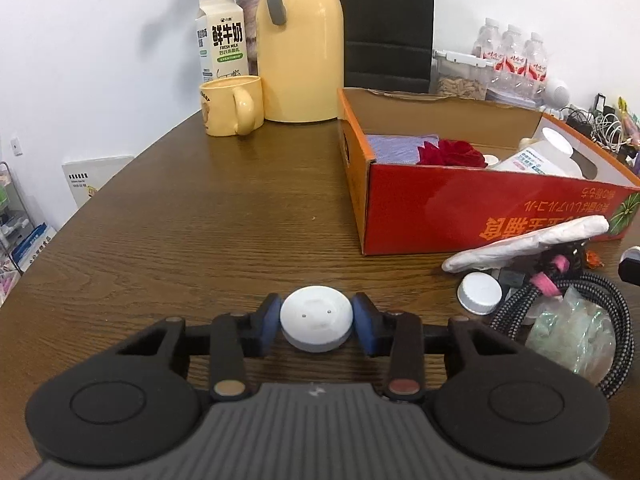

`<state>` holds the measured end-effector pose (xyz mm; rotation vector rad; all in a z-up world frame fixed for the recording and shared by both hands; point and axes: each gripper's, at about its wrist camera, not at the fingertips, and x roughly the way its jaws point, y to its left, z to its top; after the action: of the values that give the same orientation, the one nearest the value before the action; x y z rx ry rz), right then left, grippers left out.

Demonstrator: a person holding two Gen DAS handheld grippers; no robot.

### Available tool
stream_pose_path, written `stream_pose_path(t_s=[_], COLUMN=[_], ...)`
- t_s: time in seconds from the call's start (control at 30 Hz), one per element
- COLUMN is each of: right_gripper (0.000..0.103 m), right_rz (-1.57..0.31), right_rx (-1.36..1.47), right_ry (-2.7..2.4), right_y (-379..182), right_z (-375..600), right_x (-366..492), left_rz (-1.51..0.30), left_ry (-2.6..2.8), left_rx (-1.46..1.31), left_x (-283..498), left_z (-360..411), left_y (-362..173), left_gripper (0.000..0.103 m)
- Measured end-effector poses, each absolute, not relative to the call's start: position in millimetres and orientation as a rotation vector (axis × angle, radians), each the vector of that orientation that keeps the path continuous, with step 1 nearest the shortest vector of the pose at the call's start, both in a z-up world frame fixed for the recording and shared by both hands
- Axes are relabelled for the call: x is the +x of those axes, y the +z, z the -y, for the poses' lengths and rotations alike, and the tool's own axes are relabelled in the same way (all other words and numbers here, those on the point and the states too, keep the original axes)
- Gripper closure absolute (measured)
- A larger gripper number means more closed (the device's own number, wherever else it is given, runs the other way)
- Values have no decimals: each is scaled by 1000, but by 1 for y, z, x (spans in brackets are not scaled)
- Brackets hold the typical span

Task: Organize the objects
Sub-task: 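Grasp the white round disc with the left tool while the right tool grasps a small white cap, then lower the white disc and small cap into the box and open both tools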

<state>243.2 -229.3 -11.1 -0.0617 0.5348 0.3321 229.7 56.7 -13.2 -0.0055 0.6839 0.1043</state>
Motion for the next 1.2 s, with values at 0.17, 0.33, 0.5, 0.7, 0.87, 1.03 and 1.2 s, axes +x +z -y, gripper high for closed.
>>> stream_pose_path(t_s=[0.17,0.33,0.5,0.7,0.87,1.03,1.2], right_gripper=[94,94,94,94,94,94,94], right_rz=[-528,-515,-463,-378,-331,-330,-363], right_rx=[-62,-59,-69,-107,-107,-74,-40], right_ry=[333,333,355,359,355,334,306], right_y=[-11,-9,4,37,58,61,50], right_z=[229,230,231,229,225,223,224], right_x=[242,241,237,248,271,309,348], left_rz=[-665,-608,-518,-432,-391,-404,-426], left_ry=[98,87,53,-4,-49,-37,-9], left_rx=[-23,-30,-25,-15,-18,-32,-48], left_x=[226,220,221,240,264,299,332], left_z=[-58,-55,-43,-17,9,23,27], left_y=[-10,7,38,68,83,78,62], left_gripper=[63,63,63,63,63,63,63])
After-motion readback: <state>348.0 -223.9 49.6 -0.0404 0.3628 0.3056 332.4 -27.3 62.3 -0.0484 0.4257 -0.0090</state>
